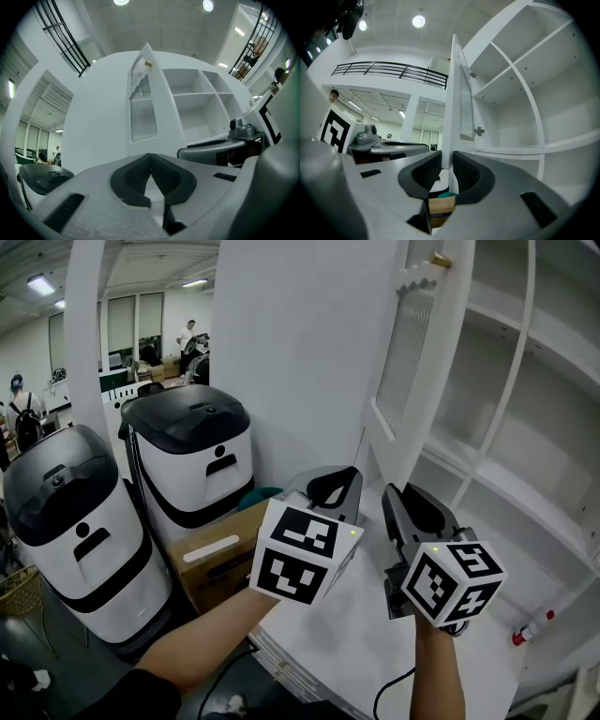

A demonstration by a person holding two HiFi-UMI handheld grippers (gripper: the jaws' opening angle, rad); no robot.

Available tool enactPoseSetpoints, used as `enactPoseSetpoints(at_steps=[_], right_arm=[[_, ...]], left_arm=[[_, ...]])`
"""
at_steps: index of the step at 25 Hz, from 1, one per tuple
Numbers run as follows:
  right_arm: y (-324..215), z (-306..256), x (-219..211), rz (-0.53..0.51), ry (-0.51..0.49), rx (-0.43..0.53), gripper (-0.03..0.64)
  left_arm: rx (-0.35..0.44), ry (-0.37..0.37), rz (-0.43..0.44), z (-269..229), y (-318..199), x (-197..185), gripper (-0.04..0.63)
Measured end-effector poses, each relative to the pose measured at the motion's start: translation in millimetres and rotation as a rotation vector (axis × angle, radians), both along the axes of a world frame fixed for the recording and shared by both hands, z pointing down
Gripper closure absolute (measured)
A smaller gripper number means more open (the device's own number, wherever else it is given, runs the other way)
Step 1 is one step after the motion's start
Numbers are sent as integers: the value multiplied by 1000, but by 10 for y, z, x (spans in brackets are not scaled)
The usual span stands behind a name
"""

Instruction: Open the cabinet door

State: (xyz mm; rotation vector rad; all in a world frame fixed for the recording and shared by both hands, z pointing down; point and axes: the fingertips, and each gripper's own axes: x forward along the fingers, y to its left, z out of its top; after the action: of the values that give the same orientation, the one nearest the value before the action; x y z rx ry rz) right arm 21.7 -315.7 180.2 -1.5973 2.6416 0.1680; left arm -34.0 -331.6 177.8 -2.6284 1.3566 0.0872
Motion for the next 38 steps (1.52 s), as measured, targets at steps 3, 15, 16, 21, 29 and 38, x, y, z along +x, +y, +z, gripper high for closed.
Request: enactPoseSetpoints(at_steps=[3,15,16,21,29,38], right_arm=[[-3,7,-97,-1,5,1,537],[-26,0,-540,-32,46,16,520],[-35,-2,-582,-34,54,20,518],[-101,-13,-803,-48,63,31,508],[-231,-15,-1072,-63,72,34,499],[-352,-3,-1324,-69,68,43,489]], left_arm=[[1,9,-3,-11,-12,-87,583],[-8,19,-43,11,-78,-439,583],[-11,17,-47,22,-87,-473,583],[-23,16,-76,67,-138,-693,583],[-29,25,-116,90,-193,-999,583],[-34,19,-135,136,-226,-1256,583]])
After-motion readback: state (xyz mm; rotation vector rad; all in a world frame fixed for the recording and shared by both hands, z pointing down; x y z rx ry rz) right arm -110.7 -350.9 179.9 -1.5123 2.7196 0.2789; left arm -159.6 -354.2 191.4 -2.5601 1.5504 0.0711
